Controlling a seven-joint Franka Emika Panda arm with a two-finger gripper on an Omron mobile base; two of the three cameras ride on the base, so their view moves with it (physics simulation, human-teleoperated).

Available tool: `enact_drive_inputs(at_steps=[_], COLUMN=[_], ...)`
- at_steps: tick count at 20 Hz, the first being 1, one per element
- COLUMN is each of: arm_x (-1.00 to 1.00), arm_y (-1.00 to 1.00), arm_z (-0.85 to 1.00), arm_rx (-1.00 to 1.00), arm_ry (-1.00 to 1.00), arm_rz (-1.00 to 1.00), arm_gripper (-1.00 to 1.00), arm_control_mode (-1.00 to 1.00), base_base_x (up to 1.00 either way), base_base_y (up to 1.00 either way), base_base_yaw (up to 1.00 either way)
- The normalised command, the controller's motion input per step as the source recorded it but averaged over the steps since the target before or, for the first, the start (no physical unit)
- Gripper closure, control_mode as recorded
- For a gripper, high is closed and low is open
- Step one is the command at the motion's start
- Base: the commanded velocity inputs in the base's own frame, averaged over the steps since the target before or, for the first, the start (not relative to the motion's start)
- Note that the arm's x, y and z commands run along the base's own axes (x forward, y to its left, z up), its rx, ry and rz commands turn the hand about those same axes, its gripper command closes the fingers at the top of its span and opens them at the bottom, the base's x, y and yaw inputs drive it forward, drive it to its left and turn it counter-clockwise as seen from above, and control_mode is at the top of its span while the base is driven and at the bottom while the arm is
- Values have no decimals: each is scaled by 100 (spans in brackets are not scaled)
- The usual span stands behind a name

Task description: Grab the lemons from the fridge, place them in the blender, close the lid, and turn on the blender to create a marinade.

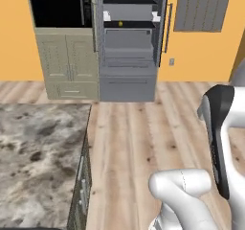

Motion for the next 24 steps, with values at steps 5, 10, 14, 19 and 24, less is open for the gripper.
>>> enact_drive_inputs(at_steps=[5, 10, 14, 19, 24], arm_x=[0, 0, 0, 0, 0], arm_y=[0, 0, 0, 0, 0], arm_z=[0, 0, 0, 0, 0], arm_rx=[0, 0, 0, 0, 0], arm_ry=[0, 0, 0, 0, 0], arm_rz=[0, 0, 0, 0, 0], arm_gripper=[-100, -100, -100, -100, -100], arm_control_mode=[100, 100, 100, 100, 100], base_base_x=[100, 100, 100, 100, 100], base_base_y=[-3, 19, 35, 47, 66], base_base_yaw=[-5, -17, -16, -19, -18])
